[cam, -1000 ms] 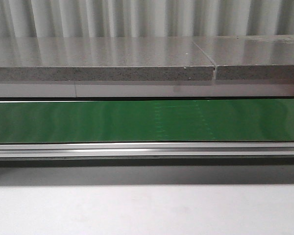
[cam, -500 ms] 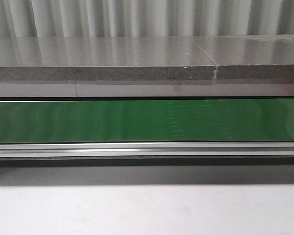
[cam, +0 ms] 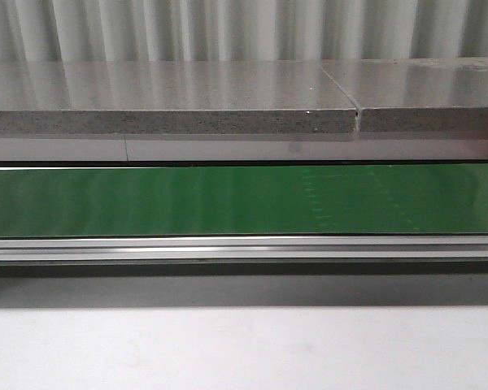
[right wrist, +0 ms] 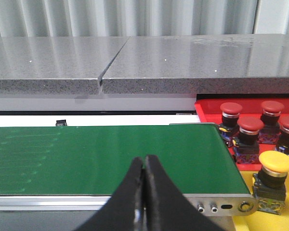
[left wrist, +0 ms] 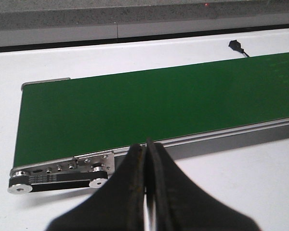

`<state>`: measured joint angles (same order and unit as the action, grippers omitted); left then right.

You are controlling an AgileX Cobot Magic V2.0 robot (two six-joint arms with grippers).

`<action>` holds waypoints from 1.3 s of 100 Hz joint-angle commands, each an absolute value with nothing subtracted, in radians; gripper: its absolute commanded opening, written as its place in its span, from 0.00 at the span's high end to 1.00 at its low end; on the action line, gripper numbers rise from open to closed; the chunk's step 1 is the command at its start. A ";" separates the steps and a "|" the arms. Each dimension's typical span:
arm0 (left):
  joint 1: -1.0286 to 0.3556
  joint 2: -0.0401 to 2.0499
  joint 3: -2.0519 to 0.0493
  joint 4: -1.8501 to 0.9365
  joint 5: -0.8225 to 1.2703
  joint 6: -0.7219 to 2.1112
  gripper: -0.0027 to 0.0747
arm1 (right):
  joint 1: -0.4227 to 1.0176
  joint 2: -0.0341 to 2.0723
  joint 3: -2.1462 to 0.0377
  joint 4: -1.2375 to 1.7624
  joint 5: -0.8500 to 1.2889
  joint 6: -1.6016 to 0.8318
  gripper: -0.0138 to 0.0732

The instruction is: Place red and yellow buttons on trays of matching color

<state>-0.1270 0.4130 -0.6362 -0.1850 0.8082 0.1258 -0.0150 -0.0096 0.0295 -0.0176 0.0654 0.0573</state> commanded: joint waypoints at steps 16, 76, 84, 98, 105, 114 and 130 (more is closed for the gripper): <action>-0.128 0.420 -0.663 -0.205 0.744 0.125 0.99 | -0.016 -0.030 0.010 -0.025 -0.011 0.055 0.94; -0.031 0.262 -0.302 -0.051 0.158 -0.057 0.99 | -0.016 -0.030 0.010 -0.025 -0.010 0.055 0.94; -0.023 0.232 -0.251 -0.023 0.122 -0.065 0.99 | -0.016 -0.030 0.010 -0.025 -0.010 0.055 0.94; -0.023 0.189 -0.169 -0.023 0.050 -0.065 0.99 | -0.016 -0.030 0.010 -0.025 -0.010 0.055 0.94; -0.023 0.174 -0.138 -0.023 0.028 -0.065 0.99 | -0.016 -0.030 0.010 -0.025 -0.010 0.055 0.94; -0.023 0.154 -0.105 -0.021 0.011 -0.061 0.99 | -0.016 -0.030 0.010 -0.025 -0.010 0.055 0.94; -0.023 0.095 -0.024 0.000 -0.040 -0.061 0.99 | -0.016 -0.030 0.010 -0.025 -0.010 0.055 0.94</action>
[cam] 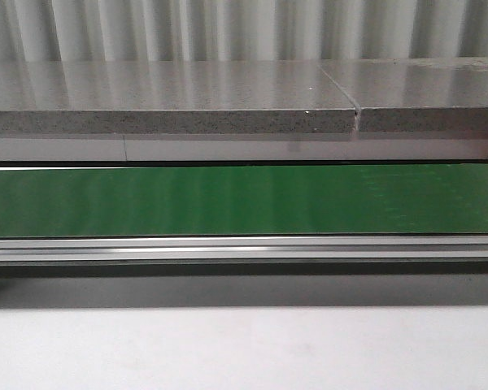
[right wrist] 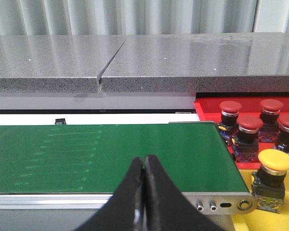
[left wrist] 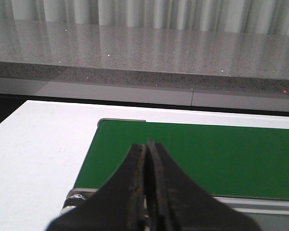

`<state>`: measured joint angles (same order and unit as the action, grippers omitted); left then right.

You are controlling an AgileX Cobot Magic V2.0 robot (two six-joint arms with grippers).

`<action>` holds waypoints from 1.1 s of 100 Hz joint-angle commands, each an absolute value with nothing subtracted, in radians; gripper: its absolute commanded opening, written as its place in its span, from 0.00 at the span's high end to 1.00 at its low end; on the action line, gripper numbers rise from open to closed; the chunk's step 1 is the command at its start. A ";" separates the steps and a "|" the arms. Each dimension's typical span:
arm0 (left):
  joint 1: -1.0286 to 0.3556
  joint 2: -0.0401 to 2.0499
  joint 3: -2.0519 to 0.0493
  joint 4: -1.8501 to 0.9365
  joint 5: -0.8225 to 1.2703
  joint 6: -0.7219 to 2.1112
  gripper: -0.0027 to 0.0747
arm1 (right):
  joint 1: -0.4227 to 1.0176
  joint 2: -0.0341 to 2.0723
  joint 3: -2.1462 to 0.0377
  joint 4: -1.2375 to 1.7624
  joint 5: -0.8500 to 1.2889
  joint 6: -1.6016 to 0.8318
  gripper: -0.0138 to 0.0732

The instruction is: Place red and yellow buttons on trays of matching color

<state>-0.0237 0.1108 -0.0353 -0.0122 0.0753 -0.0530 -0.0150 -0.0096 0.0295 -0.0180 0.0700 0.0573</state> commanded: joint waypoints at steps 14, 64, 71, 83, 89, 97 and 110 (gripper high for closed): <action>-0.023 0.036 0.056 0.000 -0.073 -0.061 0.99 | -0.016 -0.030 0.010 -0.025 -0.010 0.055 0.94; -0.023 -0.035 0.054 0.013 0.027 -0.061 0.99 | -0.016 -0.030 0.010 -0.025 -0.010 0.055 0.94; -0.023 -0.035 0.054 0.013 0.024 -0.061 0.99 | -0.016 -0.030 0.010 -0.025 -0.010 0.055 0.94; -0.023 -0.035 0.054 0.009 -0.015 -0.061 0.99 | -0.016 -0.030 0.010 -0.025 -0.010 0.055 0.94; -0.023 -0.035 0.054 0.009 -0.017 -0.061 0.99 | -0.016 -0.030 0.010 -0.025 -0.010 0.055 0.94; -0.023 -0.035 0.054 0.009 -0.017 -0.061 0.99 | -0.016 -0.030 0.010 -0.025 -0.010 0.055 0.94; -0.023 -0.035 0.054 0.009 -0.017 -0.061 0.99 | -0.016 -0.030 0.010 -0.025 -0.010 0.055 0.94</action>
